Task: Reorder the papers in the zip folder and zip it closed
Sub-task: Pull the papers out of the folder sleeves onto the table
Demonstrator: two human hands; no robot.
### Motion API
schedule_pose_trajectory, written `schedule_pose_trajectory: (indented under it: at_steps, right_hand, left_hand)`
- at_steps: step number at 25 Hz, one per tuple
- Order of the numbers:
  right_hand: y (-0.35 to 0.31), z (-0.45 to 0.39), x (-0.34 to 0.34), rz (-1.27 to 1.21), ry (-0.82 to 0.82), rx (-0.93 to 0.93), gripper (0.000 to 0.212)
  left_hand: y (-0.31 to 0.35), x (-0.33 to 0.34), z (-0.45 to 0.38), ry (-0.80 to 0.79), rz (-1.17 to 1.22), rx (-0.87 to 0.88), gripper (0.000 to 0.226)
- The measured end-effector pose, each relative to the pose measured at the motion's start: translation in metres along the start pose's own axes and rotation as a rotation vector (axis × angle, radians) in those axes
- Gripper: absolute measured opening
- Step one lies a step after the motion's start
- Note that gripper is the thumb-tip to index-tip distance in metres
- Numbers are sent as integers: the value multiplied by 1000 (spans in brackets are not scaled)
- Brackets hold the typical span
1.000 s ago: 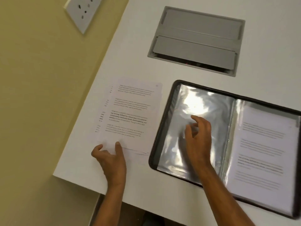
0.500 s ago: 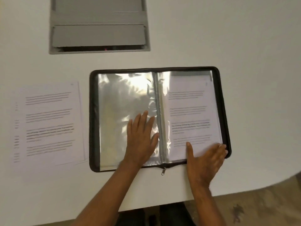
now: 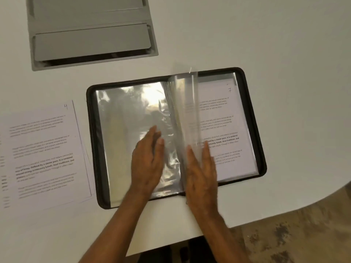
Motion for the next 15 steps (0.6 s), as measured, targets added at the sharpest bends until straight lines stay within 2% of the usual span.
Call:
schedule_pose_trajectory:
  at_steps: [3, 4, 5, 7, 8, 10, 13, 15]
  right_hand:
    - [-55, 7, 27, 11, -125, -192, 64]
    - [-68, 11, 36, -14, -172, -223, 65]
    - [-79, 15, 43, -57, -227, -241, 69]
    - [-89, 20, 49, -148, -315, -254, 79]
    - [-88, 19, 47, -174, -321, -237, 81]
    - [-69, 10, 37, -185, -264, -117, 78]
    - [-2, -1, 15, -98, -62, 217, 76]
    - [44, -3, -3, 14, 32, 394, 83]
  left_hand:
    - [11, -44, -18, 64, 619, -343, 66]
    - [7, -60, -23, 80, 705, -409, 66]
    - [0, -73, -29, 82, 690, -434, 57]
    - [-21, -96, -32, 101, 496, -449, 27]
    - [-35, -104, -32, 117, 378, -466, 19]
    - [-56, -115, -28, 163, 129, -495, 21]
    - [-56, -117, -20, 282, -142, -429, 10]
    - [-37, -109, -14, 381, -273, -301, 26]
Point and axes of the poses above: each hand's wrist, its own z-axis away from the middle knuckle, its own x-axis out of the palm, y = z × x, the point moved 5 cm from there along -z, towards the middle knuckle, and after that the axes turned 3 degrees about -y, right-handed, at the moved point
